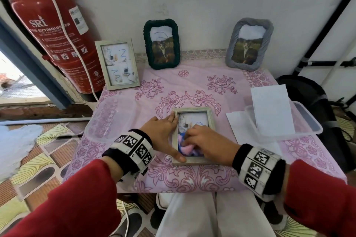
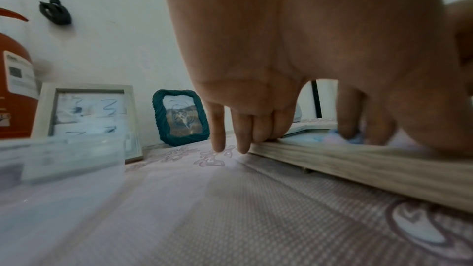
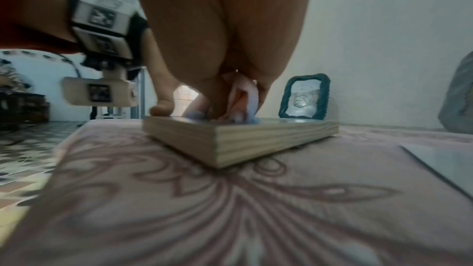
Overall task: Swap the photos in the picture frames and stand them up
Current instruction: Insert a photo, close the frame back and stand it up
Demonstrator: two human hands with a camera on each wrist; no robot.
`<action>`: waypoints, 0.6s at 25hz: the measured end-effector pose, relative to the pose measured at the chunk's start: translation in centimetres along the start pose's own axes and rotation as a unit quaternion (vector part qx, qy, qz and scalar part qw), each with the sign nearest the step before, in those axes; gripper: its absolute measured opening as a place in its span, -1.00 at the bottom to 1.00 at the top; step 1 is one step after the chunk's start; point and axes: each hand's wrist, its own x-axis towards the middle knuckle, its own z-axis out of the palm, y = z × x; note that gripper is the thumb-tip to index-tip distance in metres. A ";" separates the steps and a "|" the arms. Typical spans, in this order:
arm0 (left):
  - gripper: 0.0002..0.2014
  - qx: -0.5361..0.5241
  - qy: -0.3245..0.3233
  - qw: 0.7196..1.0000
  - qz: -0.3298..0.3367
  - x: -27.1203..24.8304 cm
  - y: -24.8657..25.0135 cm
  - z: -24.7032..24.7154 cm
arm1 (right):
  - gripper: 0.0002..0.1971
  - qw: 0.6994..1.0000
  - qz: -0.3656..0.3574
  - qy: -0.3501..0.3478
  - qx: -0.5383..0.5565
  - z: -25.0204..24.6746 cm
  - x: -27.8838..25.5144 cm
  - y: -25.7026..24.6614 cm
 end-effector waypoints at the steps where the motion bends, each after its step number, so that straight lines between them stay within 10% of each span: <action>1: 0.37 0.005 -0.004 1.000 -0.001 0.0 0.0 -0.1 | -0.73 1.000 -0.009 -0.003 -0.015 0.0 -0.7 -0.3; 10: 0.32 -0.037 -0.012 0.999 -0.008 -0.5 0.3 -0.1 | -0.69 0.985 0.037 -0.032 -0.164 -2.5 -0.5 1.9; 15: 0.35 -0.043 -0.010 0.999 -0.017 0.0 0.6 -0.3 | -0.74 0.993 0.100 0.014 -0.068 -2.3 2.4 3.5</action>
